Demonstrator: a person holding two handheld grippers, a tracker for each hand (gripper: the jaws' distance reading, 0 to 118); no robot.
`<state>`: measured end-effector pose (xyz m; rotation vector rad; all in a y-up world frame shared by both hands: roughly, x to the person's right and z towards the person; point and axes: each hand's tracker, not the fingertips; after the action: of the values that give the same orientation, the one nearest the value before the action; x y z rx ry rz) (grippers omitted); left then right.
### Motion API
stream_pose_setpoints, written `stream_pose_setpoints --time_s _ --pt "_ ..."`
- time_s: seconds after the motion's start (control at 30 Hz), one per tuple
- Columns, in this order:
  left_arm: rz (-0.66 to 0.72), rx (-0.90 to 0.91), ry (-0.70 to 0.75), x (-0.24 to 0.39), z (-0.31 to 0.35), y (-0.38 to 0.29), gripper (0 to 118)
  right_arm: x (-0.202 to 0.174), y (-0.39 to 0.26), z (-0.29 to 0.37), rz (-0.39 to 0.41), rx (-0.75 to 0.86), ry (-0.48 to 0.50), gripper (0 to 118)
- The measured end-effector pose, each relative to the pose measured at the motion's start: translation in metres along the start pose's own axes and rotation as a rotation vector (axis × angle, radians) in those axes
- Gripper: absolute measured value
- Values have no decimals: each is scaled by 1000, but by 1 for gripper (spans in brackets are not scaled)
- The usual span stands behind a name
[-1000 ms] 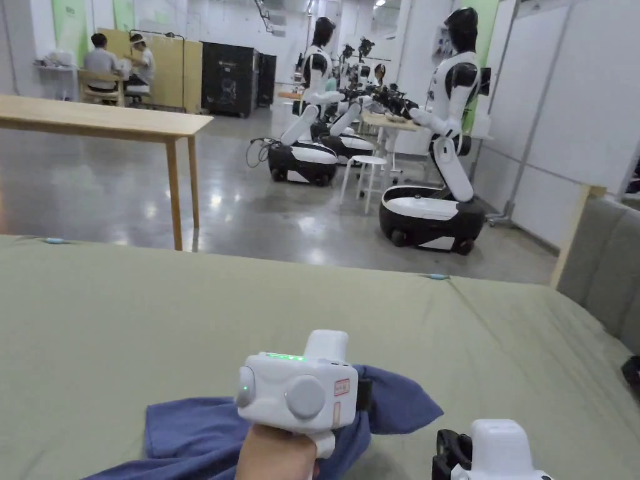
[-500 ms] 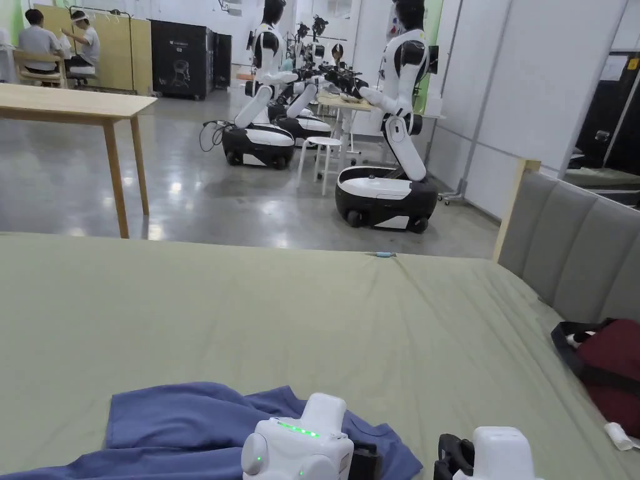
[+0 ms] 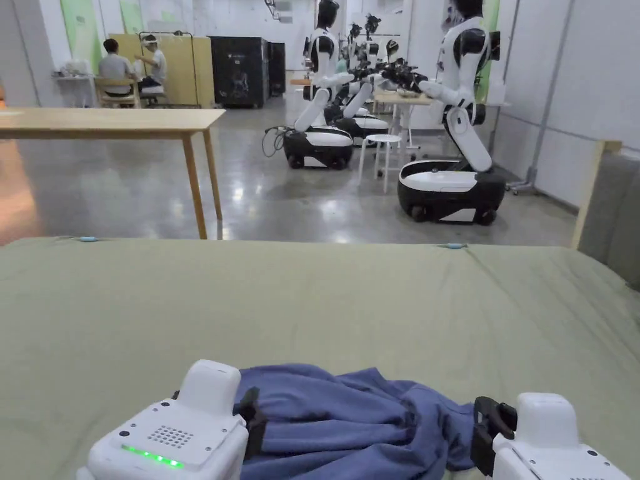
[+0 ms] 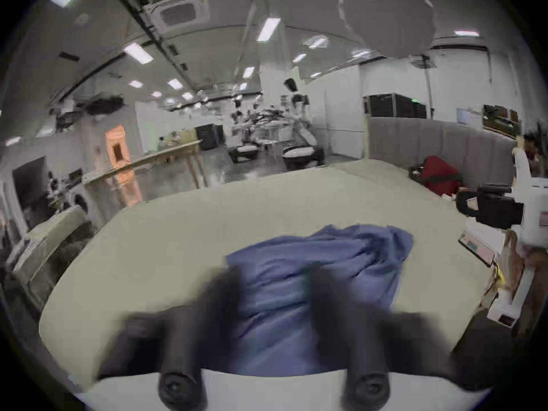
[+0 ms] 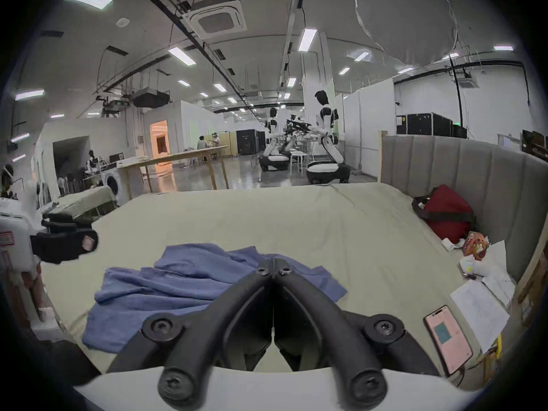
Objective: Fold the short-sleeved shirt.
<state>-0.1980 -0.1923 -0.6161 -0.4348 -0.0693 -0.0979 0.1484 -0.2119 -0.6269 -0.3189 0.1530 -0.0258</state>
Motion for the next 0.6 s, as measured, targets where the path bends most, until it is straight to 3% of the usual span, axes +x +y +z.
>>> stream_pose_setpoints --time_s 0.2,0.3,0.4,0.43,0.5,0.53,0.6 --pt "142 -186 159 -113 -13 -19 0 -20 -2 -5 6 -25 35 1" --pt "248 -313 169 -169 -37 -25 0 -25 -5 -9 36 -41 41 1" --pt "259 -399 191 -196 -66 -35 0 -24 -7 -16 36 -59 35 1" --pt "264 -412 187 -200 -75 -36 9 -23 -8 -18 33 -65 32 1" --pt "255 -424 190 -184 -82 -38 89 -20 -10 -24 30 -80 23 1" --pt "246 -431 190 -182 -91 -39 118 -18 -11 -26 31 -86 14 1" --pt "223 -470 184 -169 -106 -48 116 -13 -12 -29 33 -99 0 1"
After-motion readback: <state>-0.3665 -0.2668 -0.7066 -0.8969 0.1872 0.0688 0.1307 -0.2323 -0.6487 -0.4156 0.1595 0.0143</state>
